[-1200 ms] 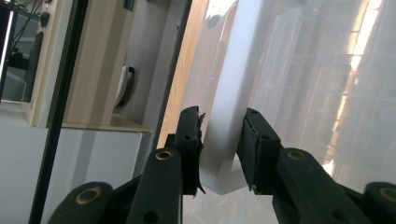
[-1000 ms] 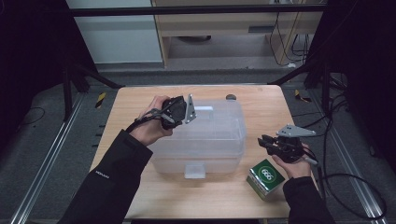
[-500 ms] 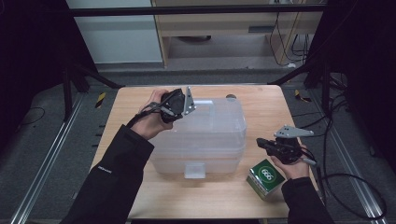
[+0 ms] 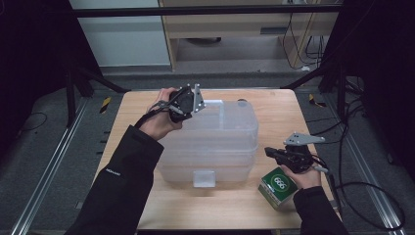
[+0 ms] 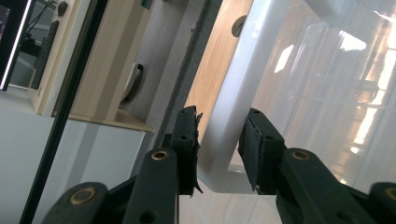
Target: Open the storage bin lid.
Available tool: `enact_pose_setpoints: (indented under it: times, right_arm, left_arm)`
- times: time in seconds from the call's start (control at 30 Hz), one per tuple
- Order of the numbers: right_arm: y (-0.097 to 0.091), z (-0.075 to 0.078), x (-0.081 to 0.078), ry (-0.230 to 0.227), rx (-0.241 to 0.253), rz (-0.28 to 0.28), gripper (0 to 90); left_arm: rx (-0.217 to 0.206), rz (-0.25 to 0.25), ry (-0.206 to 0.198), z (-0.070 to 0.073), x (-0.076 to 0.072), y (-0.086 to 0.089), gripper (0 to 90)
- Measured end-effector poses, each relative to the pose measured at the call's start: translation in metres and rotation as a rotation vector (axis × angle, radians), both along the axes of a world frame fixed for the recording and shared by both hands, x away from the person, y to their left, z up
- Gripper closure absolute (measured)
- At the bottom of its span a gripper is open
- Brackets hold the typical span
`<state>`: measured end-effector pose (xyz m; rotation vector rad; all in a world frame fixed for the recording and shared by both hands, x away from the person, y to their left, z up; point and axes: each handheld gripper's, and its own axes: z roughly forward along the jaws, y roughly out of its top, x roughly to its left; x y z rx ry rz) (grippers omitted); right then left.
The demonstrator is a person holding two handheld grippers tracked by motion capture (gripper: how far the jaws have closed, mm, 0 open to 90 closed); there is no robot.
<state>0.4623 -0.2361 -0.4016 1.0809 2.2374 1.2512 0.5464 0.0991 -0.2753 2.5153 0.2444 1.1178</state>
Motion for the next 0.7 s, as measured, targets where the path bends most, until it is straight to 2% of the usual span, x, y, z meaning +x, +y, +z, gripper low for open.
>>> enact_pose_setpoints:
  times: [0.17, 0.4, 0.7]
  right_arm:
    - [0.005, 0.002, -0.001, -0.002, 0.039, 0.022, 90.0]
    - [0.013, 0.008, -0.004, -0.033, 0.097, 0.049, 90.0]
    - [0.017, 0.010, -0.003, -0.041, 0.136, 0.052, 90.0]
  left_arm:
    - [-0.015, 0.011, 0.005, 0.002, 0.005, 0.000, 66.9]
    - [-0.038, 0.018, 0.010, 0.002, 0.009, 0.001, 66.4]
    - [-0.039, 0.018, 0.018, 0.002, 0.007, 0.001, 65.2]
